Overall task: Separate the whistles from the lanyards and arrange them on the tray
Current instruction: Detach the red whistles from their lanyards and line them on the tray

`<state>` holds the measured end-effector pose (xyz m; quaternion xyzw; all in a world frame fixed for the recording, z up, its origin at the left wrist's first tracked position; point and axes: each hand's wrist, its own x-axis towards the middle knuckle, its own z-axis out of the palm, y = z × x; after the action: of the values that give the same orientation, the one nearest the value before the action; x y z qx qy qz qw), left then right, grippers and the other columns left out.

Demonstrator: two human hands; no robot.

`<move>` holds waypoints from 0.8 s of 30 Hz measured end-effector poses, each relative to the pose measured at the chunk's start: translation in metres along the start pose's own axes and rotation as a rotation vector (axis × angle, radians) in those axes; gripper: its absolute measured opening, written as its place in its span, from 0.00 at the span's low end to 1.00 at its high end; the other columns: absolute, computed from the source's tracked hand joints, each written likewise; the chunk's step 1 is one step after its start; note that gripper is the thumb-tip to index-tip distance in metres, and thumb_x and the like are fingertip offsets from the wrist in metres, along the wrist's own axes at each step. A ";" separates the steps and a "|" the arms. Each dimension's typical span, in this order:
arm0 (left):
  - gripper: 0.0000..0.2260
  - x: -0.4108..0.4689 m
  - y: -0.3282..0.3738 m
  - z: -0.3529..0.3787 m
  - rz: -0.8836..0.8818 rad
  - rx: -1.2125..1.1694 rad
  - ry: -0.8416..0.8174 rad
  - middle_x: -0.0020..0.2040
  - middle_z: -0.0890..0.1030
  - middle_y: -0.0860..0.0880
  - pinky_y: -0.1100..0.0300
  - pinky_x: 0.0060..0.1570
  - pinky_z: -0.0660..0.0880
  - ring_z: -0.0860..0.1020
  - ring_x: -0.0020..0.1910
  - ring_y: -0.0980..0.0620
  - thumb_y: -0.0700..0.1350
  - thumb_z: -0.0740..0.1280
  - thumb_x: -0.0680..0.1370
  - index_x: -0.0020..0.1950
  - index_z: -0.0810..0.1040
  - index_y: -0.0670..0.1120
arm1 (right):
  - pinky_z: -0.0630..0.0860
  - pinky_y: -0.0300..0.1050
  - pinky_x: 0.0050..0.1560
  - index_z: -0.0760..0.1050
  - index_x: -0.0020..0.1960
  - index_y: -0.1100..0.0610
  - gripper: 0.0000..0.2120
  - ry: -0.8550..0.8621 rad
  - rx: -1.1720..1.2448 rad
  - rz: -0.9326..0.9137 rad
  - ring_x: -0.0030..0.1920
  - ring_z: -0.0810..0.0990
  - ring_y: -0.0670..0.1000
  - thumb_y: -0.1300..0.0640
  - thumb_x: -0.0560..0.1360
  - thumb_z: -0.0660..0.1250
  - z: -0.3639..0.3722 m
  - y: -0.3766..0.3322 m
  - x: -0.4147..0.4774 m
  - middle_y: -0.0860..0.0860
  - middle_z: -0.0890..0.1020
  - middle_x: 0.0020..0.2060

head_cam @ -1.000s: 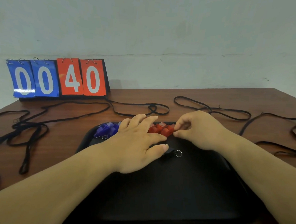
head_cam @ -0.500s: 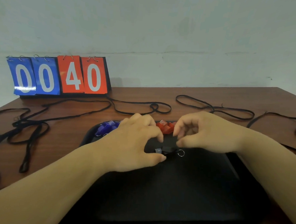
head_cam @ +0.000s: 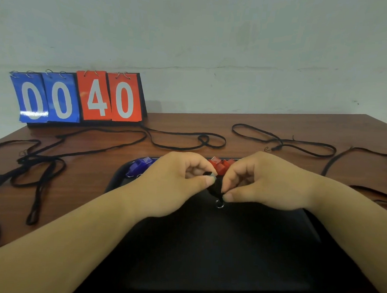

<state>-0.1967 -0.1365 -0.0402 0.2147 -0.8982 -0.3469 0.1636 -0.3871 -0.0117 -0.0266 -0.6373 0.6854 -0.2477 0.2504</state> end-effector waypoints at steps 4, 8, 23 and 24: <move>0.07 0.001 0.000 0.002 -0.050 -0.079 0.004 0.50 0.86 0.58 0.55 0.59 0.81 0.84 0.50 0.61 0.49 0.71 0.80 0.58 0.82 0.57 | 0.78 0.33 0.48 0.86 0.46 0.48 0.03 0.061 -0.009 -0.017 0.41 0.84 0.41 0.55 0.73 0.77 0.004 0.000 0.001 0.44 0.87 0.41; 0.08 0.002 -0.001 0.003 -0.088 -0.178 -0.013 0.49 0.87 0.53 0.50 0.56 0.83 0.86 0.49 0.54 0.47 0.72 0.79 0.57 0.81 0.55 | 0.80 0.35 0.48 0.84 0.45 0.51 0.06 0.148 0.027 -0.031 0.41 0.84 0.44 0.54 0.71 0.79 0.007 0.000 0.002 0.45 0.87 0.40; 0.15 0.002 0.004 0.001 -0.173 -0.252 -0.026 0.49 0.88 0.55 0.51 0.53 0.84 0.87 0.47 0.55 0.44 0.78 0.74 0.56 0.77 0.51 | 0.79 0.37 0.50 0.84 0.56 0.38 0.19 0.183 -0.023 -0.150 0.44 0.83 0.45 0.58 0.71 0.79 0.007 -0.002 -0.001 0.38 0.82 0.47; 0.16 0.002 0.004 0.001 -0.171 -0.251 -0.034 0.49 0.88 0.54 0.51 0.55 0.83 0.87 0.48 0.55 0.42 0.79 0.73 0.56 0.77 0.51 | 0.79 0.36 0.49 0.84 0.56 0.38 0.19 0.185 -0.026 -0.154 0.44 0.83 0.44 0.58 0.71 0.79 0.006 -0.002 -0.001 0.38 0.82 0.47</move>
<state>-0.2000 -0.1343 -0.0382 0.2624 -0.8288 -0.4729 0.1437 -0.3818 -0.0105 -0.0300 -0.6656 0.6578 -0.3150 0.1584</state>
